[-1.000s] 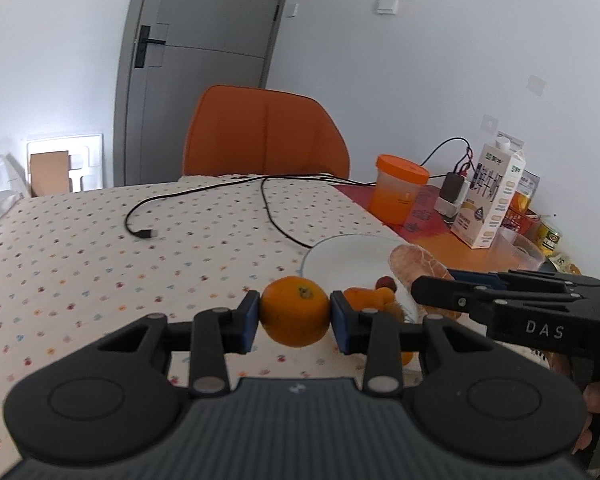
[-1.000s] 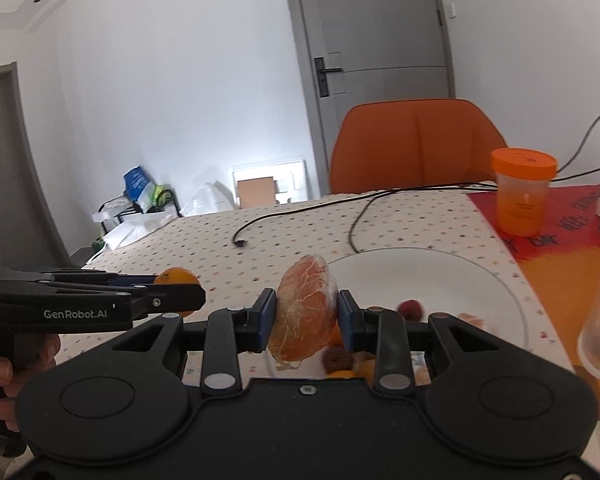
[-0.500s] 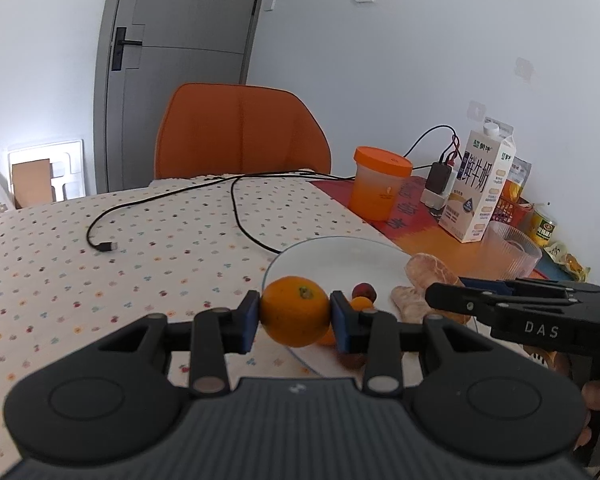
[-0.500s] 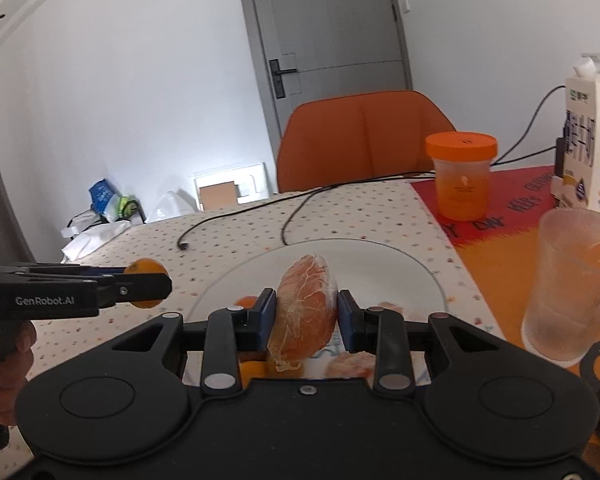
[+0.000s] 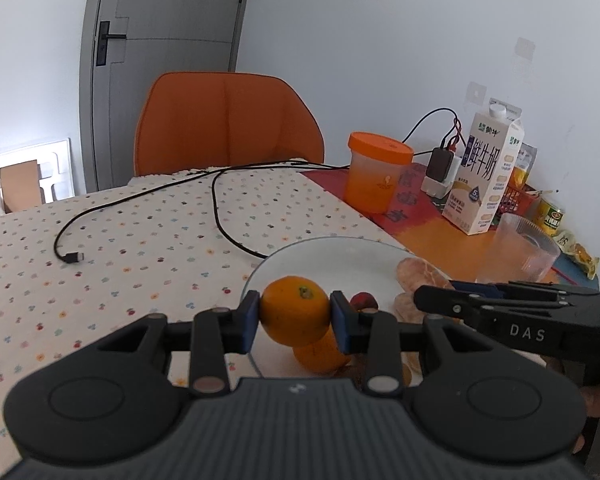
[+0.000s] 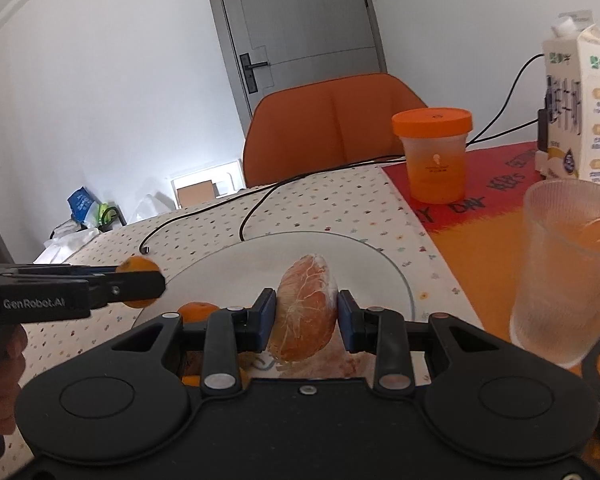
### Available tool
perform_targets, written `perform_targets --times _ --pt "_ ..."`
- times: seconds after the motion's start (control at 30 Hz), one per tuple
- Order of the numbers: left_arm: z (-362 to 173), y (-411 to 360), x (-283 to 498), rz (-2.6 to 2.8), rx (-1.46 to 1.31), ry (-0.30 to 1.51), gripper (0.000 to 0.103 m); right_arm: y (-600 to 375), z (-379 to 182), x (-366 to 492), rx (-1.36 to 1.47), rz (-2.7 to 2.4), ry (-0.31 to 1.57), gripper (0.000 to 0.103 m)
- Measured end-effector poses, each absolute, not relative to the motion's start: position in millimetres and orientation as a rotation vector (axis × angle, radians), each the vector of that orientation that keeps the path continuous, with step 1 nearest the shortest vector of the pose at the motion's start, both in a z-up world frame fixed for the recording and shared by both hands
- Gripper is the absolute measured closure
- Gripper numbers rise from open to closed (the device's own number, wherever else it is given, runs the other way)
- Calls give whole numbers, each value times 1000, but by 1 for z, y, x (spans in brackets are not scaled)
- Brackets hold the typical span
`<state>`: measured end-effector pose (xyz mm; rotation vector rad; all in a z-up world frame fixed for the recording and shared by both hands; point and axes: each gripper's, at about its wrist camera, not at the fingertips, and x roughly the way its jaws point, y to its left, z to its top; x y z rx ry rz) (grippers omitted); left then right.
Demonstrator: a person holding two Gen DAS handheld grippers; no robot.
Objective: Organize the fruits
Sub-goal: 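Carry the orange and grapefruit segment in both tools over the white bowl, then open the left tool to drop the orange while the right tool releases the grapefruit segment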
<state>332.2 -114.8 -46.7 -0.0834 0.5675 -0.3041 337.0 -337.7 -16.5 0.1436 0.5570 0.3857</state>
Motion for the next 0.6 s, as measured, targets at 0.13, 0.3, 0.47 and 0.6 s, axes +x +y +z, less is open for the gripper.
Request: perform_targets --times 0.13,0.3,0.47,0.6 --pt "-49 -120 344 -305 -76 573 67 -331 -19 343 158 421 555 60" --pt "-50 -125 353 -310 -70 574 67 -330 -20 339 161 452 559 52" --pt "-50 -127 352 -312 -73 566 64 -335 -21 333 170 451 563 52" --pt "-43 -123 347 -303 -84 554 63 -336 -19 325 168 447 556 48"
